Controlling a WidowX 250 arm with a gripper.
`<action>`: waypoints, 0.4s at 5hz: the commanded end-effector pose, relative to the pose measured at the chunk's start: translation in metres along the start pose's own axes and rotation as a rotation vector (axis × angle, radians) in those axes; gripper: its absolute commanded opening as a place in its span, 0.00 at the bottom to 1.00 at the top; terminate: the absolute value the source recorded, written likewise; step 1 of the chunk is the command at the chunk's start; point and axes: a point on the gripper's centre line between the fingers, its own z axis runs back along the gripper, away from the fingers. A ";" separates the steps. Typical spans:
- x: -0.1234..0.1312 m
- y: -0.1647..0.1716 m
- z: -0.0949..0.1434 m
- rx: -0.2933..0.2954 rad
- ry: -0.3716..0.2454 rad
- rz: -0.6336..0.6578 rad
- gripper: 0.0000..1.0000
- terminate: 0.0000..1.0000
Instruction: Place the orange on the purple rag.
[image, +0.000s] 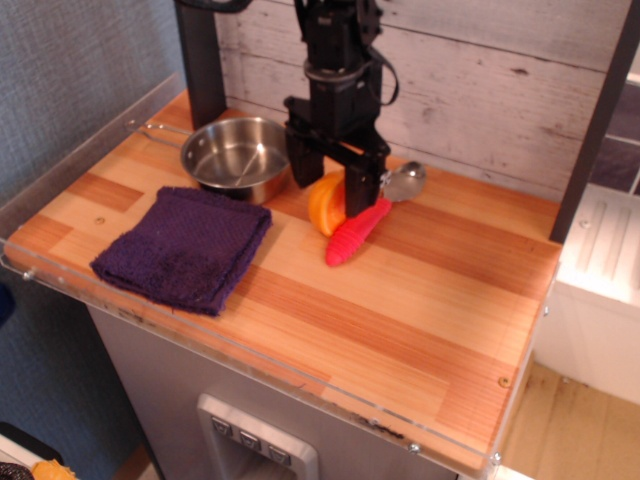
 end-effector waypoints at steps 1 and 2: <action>0.009 0.001 0.020 0.028 -0.059 -0.028 0.00 0.00; 0.008 0.000 0.029 0.029 -0.069 -0.030 0.00 0.00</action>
